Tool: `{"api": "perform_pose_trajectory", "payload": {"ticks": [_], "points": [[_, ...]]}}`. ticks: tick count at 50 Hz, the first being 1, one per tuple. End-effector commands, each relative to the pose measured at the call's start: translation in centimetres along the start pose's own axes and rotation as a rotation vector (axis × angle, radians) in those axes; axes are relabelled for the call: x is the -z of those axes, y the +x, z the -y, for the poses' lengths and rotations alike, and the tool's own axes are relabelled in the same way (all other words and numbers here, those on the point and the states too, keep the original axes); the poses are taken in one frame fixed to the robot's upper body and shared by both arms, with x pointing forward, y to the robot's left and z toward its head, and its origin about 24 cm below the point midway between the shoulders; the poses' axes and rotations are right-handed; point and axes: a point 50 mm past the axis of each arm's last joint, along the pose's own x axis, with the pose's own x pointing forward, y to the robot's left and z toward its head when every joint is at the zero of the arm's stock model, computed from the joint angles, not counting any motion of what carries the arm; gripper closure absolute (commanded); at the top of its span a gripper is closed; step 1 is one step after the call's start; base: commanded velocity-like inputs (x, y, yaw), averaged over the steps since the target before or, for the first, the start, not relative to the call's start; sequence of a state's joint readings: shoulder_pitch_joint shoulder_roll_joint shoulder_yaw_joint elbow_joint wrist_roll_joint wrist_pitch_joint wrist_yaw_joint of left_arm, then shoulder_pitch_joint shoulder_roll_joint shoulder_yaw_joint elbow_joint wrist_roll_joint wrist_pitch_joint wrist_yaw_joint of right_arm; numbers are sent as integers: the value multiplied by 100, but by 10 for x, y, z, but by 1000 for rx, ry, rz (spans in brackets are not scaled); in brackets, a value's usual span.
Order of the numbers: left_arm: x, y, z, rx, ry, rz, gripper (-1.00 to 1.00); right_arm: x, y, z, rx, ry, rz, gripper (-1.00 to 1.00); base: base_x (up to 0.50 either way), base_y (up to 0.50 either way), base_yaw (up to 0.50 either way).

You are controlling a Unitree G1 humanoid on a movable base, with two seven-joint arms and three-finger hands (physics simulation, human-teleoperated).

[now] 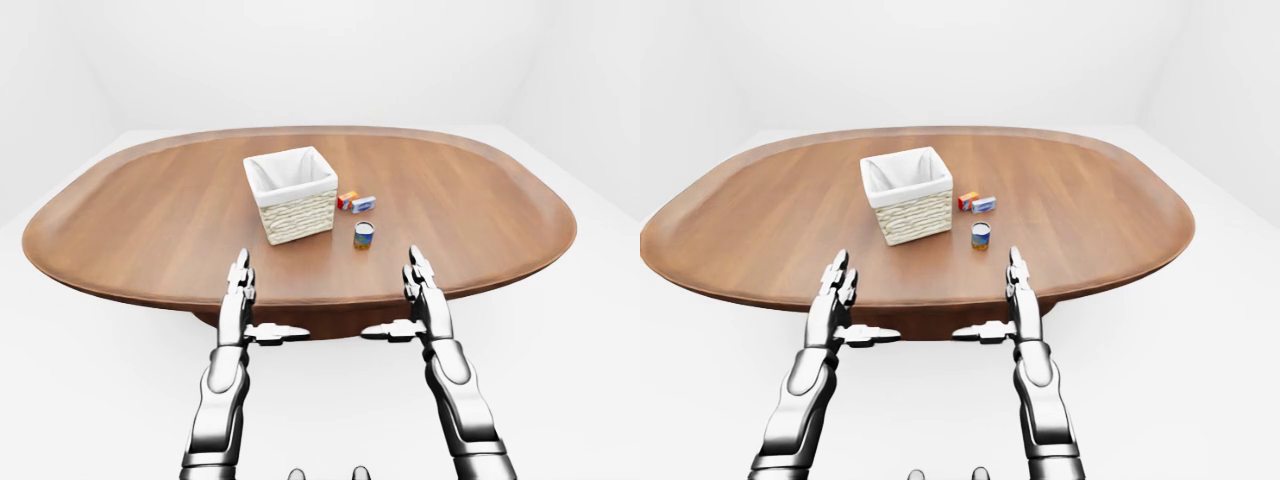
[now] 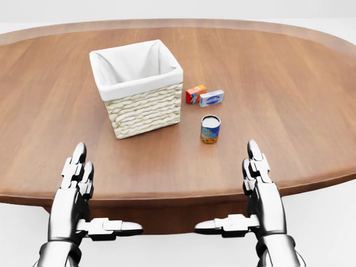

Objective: Pick up the alphabet soup and put it in the basket.

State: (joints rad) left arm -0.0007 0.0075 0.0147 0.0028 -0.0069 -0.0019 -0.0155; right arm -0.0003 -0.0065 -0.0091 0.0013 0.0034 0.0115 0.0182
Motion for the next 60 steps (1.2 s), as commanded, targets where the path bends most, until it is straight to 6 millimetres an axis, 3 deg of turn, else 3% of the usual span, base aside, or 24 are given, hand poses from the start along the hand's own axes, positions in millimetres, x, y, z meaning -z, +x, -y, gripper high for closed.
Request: {"api": "perform_pose_trajectory", "payload": {"ticks": [1, 10, 26, 33, 43, 60], "points": [[0, 0, -8, -1, -2, 1, -100, 1, 0, 4, -26, 2, -33, -100, 0, 0, 0], [-6, -4, -13, -20, -2, 17, -100, 0, -1, 6, -25, -5, -21, -100, 8, 0, 0], [-27, -19, -23, -70, -2, 83, -100, -1, -1, 5, -30, -2, -18, -100, 45, -8, 0], [-48, -39, -30, -108, -4, 151, -100, -1, -2, 4, -34, -4, -19, -100, 49, -9, 0], [-83, -88, -29, -149, -15, 287, -100, 0, -2, 3, -41, -1, -18, -100, 49, -9, 0], [-106, -123, -39, -232, -65, 440, -100, 1, -5, 0, -55, -13, -13, -100, 49, -8, 0]]}}
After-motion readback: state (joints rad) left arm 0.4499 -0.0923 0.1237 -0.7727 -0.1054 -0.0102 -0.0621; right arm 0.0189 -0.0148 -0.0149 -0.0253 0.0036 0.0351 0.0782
